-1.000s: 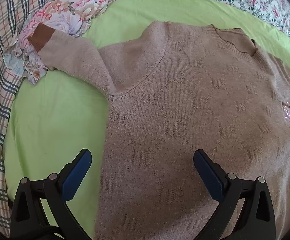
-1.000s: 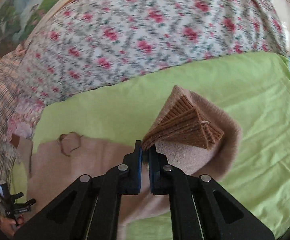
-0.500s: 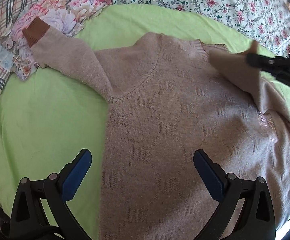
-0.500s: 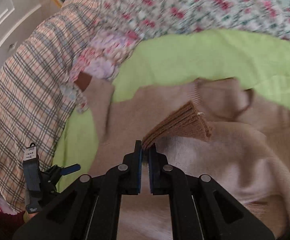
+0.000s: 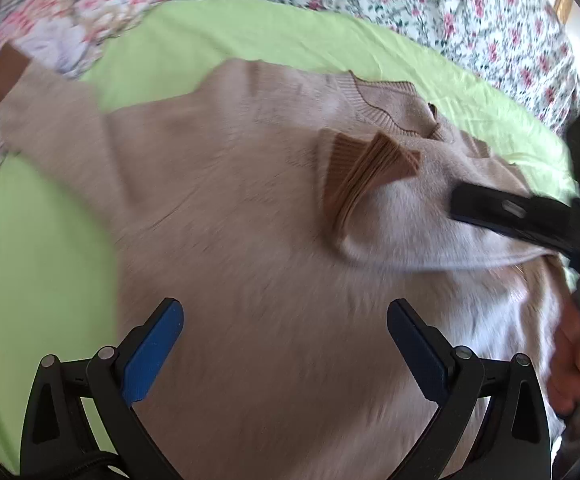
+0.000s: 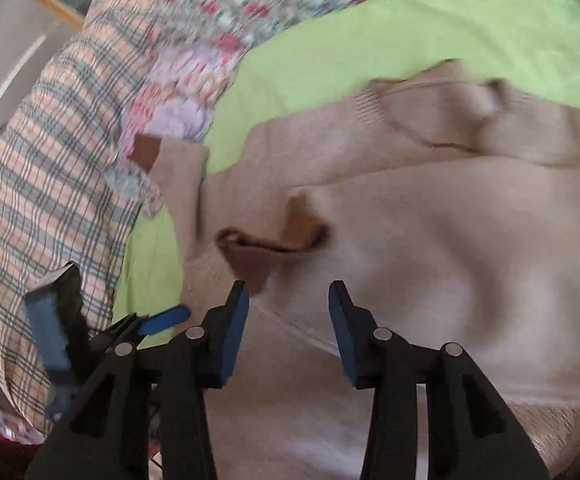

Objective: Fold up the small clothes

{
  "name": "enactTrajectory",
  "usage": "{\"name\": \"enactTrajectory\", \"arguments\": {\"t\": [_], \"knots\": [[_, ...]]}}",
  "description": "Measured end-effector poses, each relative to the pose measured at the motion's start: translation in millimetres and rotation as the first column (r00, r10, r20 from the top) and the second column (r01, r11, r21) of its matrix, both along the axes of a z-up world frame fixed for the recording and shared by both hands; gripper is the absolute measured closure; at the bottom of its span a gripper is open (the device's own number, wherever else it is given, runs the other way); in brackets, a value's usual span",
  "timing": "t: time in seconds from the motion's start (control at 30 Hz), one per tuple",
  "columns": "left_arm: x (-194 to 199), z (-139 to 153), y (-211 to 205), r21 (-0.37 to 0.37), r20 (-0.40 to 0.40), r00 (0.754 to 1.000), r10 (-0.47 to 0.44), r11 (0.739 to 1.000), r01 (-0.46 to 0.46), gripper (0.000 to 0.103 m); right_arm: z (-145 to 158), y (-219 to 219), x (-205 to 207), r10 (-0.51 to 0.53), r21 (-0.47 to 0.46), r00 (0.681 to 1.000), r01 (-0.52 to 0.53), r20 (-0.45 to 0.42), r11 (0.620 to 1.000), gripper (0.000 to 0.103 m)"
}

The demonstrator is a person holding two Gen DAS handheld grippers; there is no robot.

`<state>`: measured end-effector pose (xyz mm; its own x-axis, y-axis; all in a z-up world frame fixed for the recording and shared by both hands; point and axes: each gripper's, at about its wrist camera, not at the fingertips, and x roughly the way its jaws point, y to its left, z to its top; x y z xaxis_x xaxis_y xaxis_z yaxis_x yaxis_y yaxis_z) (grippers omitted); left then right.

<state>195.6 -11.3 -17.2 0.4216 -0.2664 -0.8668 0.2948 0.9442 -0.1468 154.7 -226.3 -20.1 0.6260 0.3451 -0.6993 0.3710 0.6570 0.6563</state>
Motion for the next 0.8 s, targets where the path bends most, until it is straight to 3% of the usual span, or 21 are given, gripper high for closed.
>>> {"name": "enactTrajectory", "arguments": {"t": [0.17, 0.2, 0.23, 0.27, 0.33, 0.47, 0.6, 0.7, 0.73, 0.8], "knots": [[38.4, -13.0, -24.8, 0.039, 0.017, 1.000, 0.023, 0.999, -0.024, 0.005, -0.3, -22.3, -43.2, -0.081, -0.030, 0.995, 0.079, -0.062, 0.996, 0.060], [43.7, -11.5, -26.1, 0.028, 0.035, 0.999, 0.029, 0.999, -0.030, 0.017, -0.6, -25.8, -49.3, -0.092, -0.030, 0.993, 0.090, -0.068, 0.995, 0.060], [47.7, -10.3, -26.2, 0.018, 0.045, 0.999, 0.031, 0.999, -0.032, 0.039, -1.5, -29.8, -57.4, -0.107, -0.029, 0.991, 0.105, -0.075, 0.994, 0.060], [50.5, -8.2, -25.2, 0.006, 0.050, 0.998, 0.028, 1.000, -0.028, 0.051, -1.8, -31.7, -61.7, -0.116, -0.031, 0.990, 0.114, -0.079, 0.993, 0.060], [52.4, -3.9, -19.9, -0.034, 0.045, 0.999, 0.018, 0.999, -0.016, 0.096, -0.1, -36.6, -72.6, -0.130, -0.042, 0.988, 0.127, -0.083, 0.991, 0.060], [35.8, 2.4, 9.2, -0.106, 0.047, 0.999, 0.024, 0.994, -0.019, 0.095, 9.2, -45.4, -95.5, -0.163, -0.086, 0.983, 0.156, -0.087, 0.984, 0.060], [39.6, -6.2, 19.0, -0.146, -0.017, 1.000, 0.018, 0.989, -0.020, 0.073, 17.2, -56.0, -109.4, -0.190, -0.139, 0.977, 0.176, -0.100, 0.975, 0.060], [50.6, -6.5, 5.3, -0.154, -0.015, 1.000, 0.013, 0.988, -0.015, 0.067, 22.8, -66.6, -118.9, -0.222, -0.184, 0.969, 0.200, -0.108, 0.962, 0.060], [52.1, -6.6, 1.7, -0.150, -0.006, 1.000, 0.005, 0.989, -0.006, 0.071, 24.3, -70.7, -122.8, -0.233, -0.199, 0.966, 0.209, -0.108, 0.958, 0.060], [56.2, -1.8, -3.6, -0.126, 0.010, 1.000, 0.005, 0.992, -0.004, 0.096, 29.9, -84.2, -132.5, -0.279, -0.253, 0.953, 0.242, -0.119, 0.937, 0.060]]}}
